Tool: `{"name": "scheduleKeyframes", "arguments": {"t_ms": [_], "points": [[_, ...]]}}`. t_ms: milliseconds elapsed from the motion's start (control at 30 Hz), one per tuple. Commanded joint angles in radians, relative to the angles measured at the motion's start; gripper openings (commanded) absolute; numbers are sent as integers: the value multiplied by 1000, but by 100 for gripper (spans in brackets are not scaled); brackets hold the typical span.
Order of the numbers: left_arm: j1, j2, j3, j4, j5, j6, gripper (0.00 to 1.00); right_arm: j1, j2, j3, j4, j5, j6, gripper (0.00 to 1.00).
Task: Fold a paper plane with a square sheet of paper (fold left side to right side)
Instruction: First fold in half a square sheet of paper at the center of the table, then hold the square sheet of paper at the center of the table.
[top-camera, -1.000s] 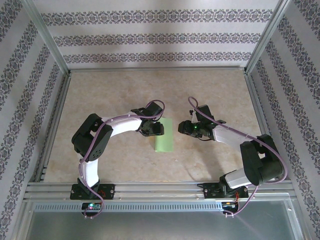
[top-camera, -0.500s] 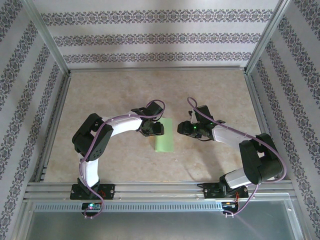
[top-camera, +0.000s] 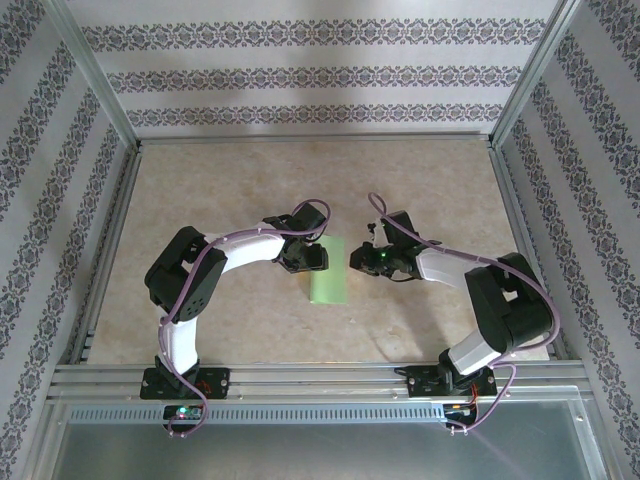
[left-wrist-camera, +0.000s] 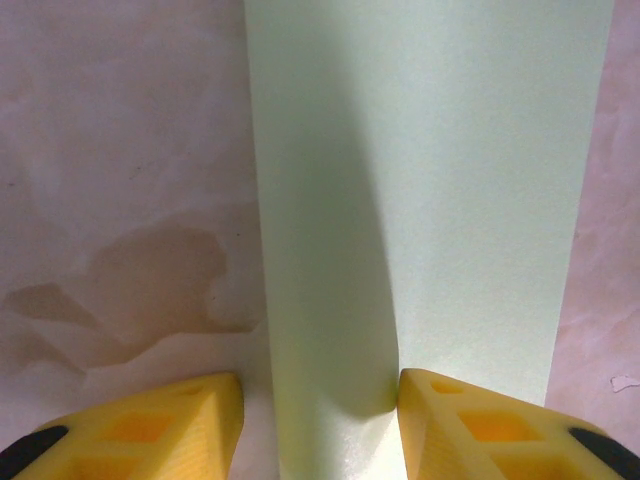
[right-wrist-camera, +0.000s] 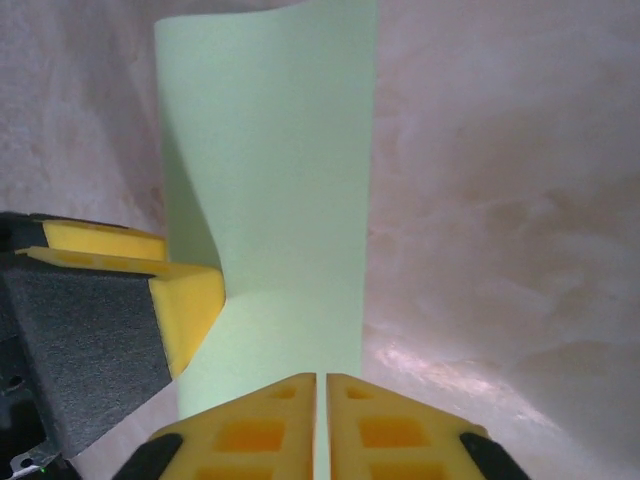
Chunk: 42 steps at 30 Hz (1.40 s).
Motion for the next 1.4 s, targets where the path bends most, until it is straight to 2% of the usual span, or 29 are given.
{"name": "scheduleKeyframes", "arguments": {"t_ms": [0,167,833,1233,1367], "points": [[-51,103,-25,42,49,14,47,25,37,35,48,-57,28,5],[-51,103,-24,41,50,12,47,50,86,51,64,-60,39,1],[-50,83,-33,53,46,13,47,75,188,37,8,7,30,0],[-23,-151,-74,78,-24,46,57,79,208,16,-29,38,14,0],[-7,-217,-109,125,4,62,52,80,212,19,-38,41,10,0]]}}
